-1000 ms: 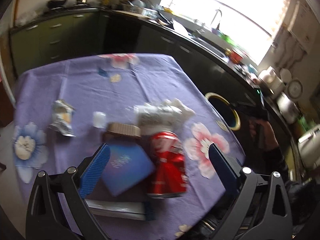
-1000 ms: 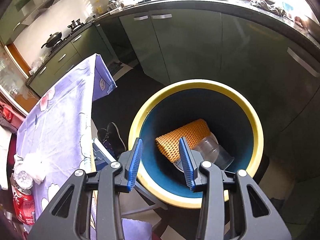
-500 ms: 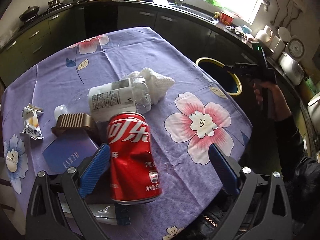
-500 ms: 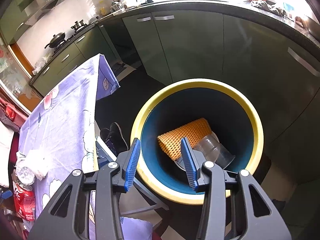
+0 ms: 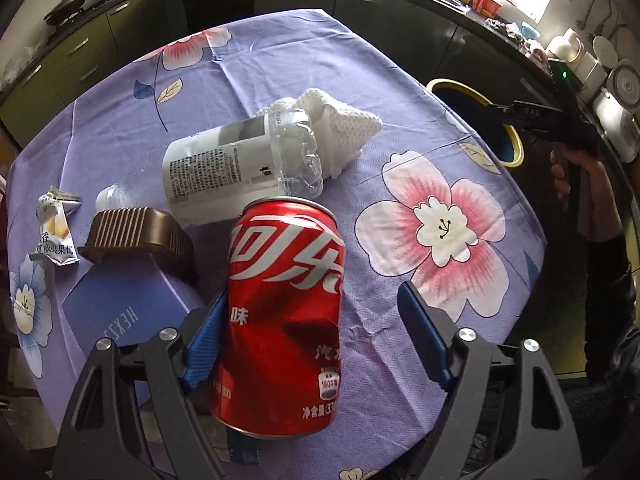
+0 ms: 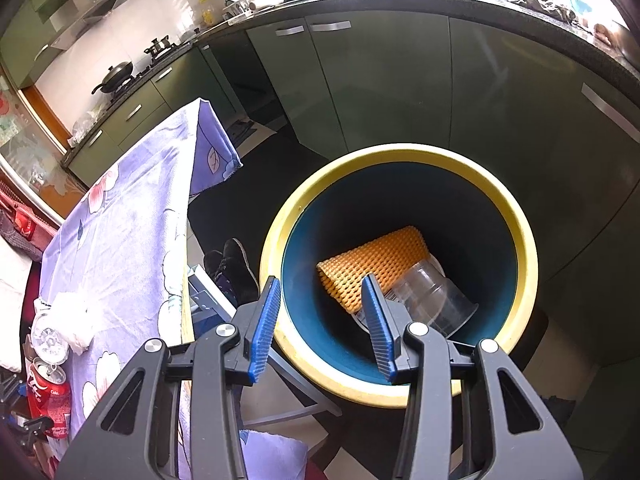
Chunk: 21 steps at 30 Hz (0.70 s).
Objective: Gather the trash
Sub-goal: 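Grasp the red Coca-Cola can with the left gripper, then carry the red can over the bin and open the left gripper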
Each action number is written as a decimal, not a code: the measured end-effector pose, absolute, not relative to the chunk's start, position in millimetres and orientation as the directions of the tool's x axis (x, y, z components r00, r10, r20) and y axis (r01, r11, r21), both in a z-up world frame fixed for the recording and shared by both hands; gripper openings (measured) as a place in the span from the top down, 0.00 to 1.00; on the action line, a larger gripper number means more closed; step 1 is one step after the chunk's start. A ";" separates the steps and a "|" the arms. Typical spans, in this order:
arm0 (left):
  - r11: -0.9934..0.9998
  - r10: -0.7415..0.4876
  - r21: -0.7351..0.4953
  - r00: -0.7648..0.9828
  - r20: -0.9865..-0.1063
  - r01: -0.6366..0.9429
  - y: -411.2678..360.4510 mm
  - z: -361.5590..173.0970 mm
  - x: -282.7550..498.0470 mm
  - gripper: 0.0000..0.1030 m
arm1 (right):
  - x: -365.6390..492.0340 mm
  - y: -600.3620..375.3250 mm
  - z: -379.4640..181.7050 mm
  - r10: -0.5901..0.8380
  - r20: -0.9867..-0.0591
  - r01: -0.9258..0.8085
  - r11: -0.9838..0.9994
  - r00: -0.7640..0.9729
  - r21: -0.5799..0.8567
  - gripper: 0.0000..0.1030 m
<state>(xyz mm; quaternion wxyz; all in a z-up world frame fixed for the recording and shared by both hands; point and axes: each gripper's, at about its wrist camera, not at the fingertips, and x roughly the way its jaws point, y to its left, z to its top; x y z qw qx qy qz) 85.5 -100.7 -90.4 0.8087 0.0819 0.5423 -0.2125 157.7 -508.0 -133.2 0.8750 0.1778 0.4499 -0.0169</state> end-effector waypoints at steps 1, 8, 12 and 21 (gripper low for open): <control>0.896 -0.256 -0.105 0.308 -0.916 0.432 -101.8 -93.1 87.4 0.27 | 158.0 -508.1 -132.9 0.132 -0.793 0.189 0.936 0.594 0.297 0.59; 0.876 -0.226 -0.077 0.262 -0.938 0.477 -117.8 -109.8 89.3 0.40 | 156.6 -507.8 -135.6 0.138 -0.794 0.187 0.935 0.591 0.302 0.58; 0.876 -0.193 -0.035 0.283 -0.940 0.481 -121.8 -111.9 93.5 0.51 | 155.6 -506.3 -136.7 0.144 -0.795 0.182 0.935 0.590 0.305 0.58; 0.868 -0.207 -0.040 0.288 -0.935 0.494 -120.3 -106.5 94.0 0.52 | 150.4 -505.9 -135.7 0.160 -0.785 0.174 0.931 0.598 0.322 0.58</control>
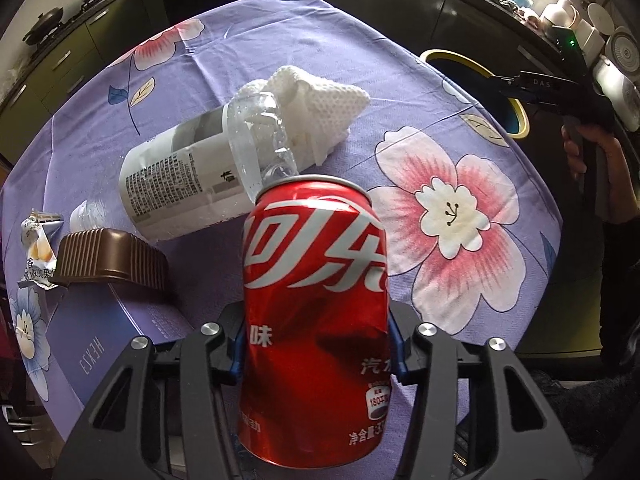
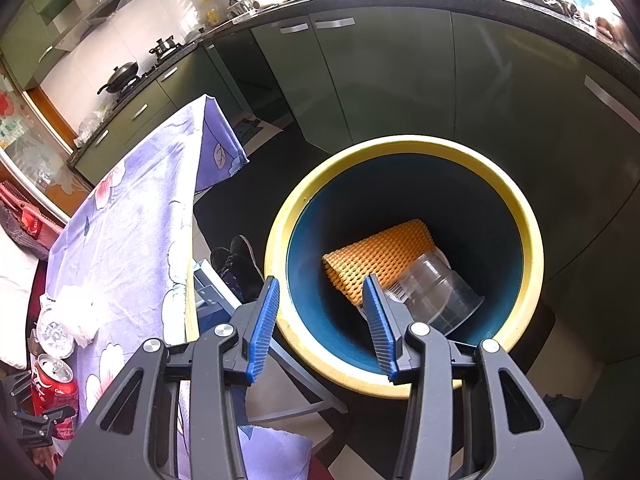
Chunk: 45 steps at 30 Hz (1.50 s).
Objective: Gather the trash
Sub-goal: 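Carry the red can over the bin and open the left gripper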
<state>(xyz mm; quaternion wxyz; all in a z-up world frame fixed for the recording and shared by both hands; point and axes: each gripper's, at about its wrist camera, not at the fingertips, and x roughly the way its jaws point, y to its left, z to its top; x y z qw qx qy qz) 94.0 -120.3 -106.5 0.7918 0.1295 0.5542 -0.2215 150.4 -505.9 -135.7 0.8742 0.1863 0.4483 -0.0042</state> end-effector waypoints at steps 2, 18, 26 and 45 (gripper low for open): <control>0.865 -0.217 -0.043 0.294 -0.931 0.500 -120.9 -100.5 93.1 0.52 | 150.2 -505.4 -135.4 0.164 -0.784 0.171 0.930 0.599 0.324 0.58; 0.635 -0.425 -0.102 0.237 -0.874 0.766 -258.8 -13.4 134.4 0.52 | 125.1 -527.1 -130.6 0.166 -0.752 0.165 0.924 0.638 0.344 0.58; 0.585 -0.417 -0.153 0.135 -0.899 0.796 -383.9 -46.3 201.1 0.52 | 96.3 -547.7 -122.6 0.099 -0.745 0.184 0.940 0.659 0.287 0.53; 0.653 -0.265 -0.110 0.090 -0.960 0.750 -489.6 -132.4 259.9 0.26 | 80.1 -572.3 -123.9 0.074 -0.756 0.196 0.945 0.650 0.261 0.52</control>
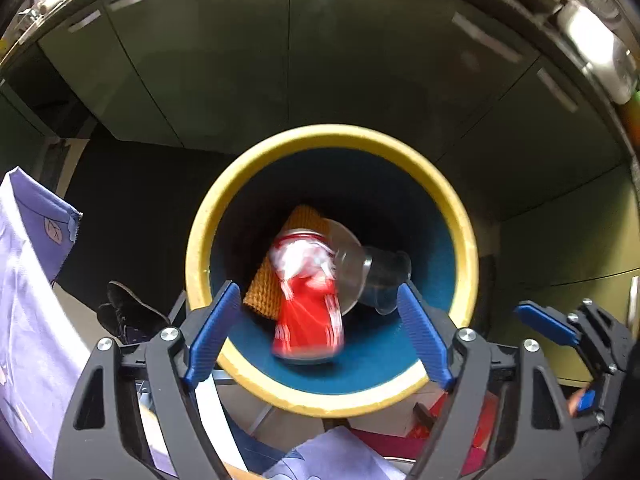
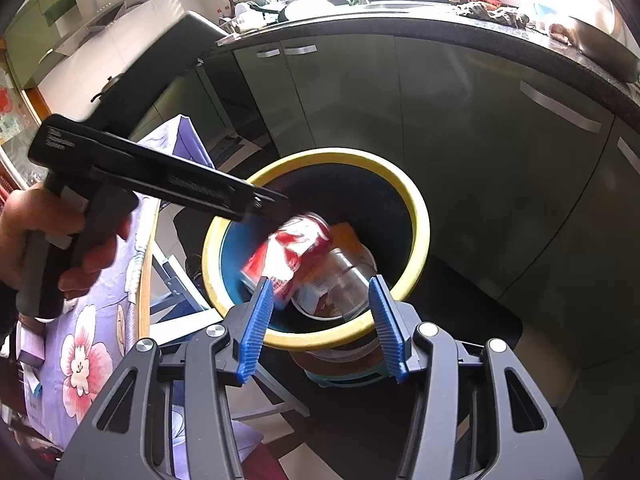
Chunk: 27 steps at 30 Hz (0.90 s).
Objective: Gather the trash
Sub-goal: 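Carry the red can over the bin and open the left gripper, then grasp the white crumpled tissue with the right gripper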
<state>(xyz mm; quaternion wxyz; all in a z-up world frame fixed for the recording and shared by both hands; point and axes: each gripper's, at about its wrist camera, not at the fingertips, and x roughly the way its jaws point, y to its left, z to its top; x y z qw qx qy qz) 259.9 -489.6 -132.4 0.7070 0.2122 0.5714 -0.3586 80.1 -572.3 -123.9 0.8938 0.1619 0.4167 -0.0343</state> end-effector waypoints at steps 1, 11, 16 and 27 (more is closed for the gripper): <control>0.655 -0.279 -0.118 0.094 -0.956 0.747 -484.8 -126.3 257.7 0.26 | 79.6 -571.4 -122.9 0.075 -0.755 0.192 0.946 0.652 0.260 0.52; 0.661 -0.516 -0.209 0.234 -0.824 0.721 -366.0 -21.4 214.4 0.19 | 75.6 -550.0 -121.8 0.088 -0.759 0.162 0.955 0.645 0.248 0.51; 0.716 -0.575 -0.206 0.396 -0.716 0.667 -269.7 22.8 180.4 0.13 | 78.7 -530.6 -118.3 0.096 -0.763 0.131 0.964 0.639 0.231 0.51; 0.901 -0.421 -0.181 0.698 -0.580 0.393 -72.4 38.7 117.7 0.07 | 114.3 -416.9 -89.8 0.251 -0.763 -0.132 0.967 0.595 0.216 0.50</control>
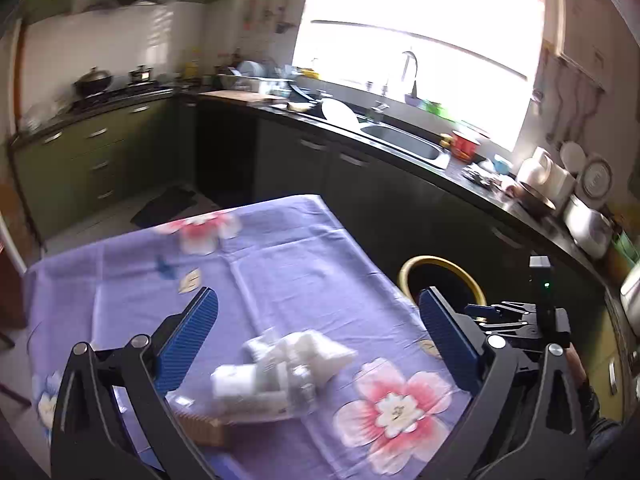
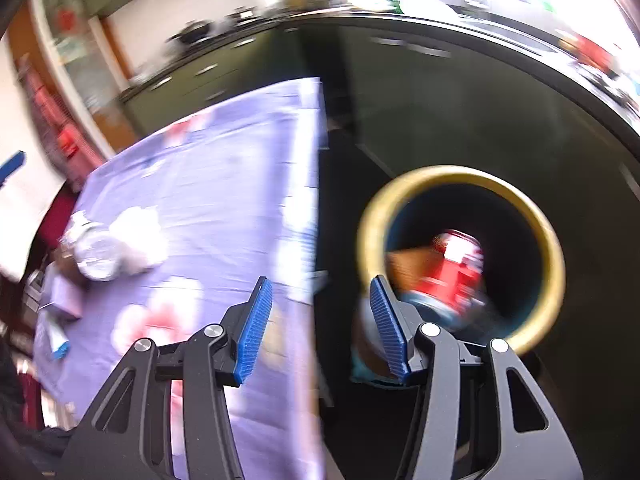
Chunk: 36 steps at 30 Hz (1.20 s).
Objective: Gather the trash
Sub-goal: 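Grasp the white crumpled tissue with the right gripper, then carry the tissue over the bin and open the right gripper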
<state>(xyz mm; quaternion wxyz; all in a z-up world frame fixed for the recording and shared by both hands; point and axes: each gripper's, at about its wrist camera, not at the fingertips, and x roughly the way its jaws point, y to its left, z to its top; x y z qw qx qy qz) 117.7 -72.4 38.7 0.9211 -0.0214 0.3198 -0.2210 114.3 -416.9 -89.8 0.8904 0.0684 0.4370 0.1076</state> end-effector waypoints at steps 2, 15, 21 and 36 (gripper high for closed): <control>0.916 -0.395 -0.193 0.710 -0.582 0.352 -48.6 30.0 116.4 0.07 | 123.9 -386.0 -82.5 0.308 -0.759 -0.211 0.951 0.573 0.226 0.50; 0.928 -0.369 -0.280 0.711 -0.599 0.245 29.5 -6.3 103.2 0.07 | 174.3 -247.0 -86.8 0.520 -0.779 -0.454 0.822 0.352 0.343 0.50; 0.927 -0.373 -0.278 0.710 -0.598 0.253 28.2 -10.9 101.9 0.07 | 195.7 -233.4 -106.5 0.494 -0.806 -0.431 0.836 0.326 0.338 0.50; 0.923 -0.382 -0.288 0.691 -0.614 0.254 25.2 -20.2 104.0 0.07 | 190.9 -236.9 -86.7 0.469 -0.780 -0.451 0.850 0.415 0.271 0.92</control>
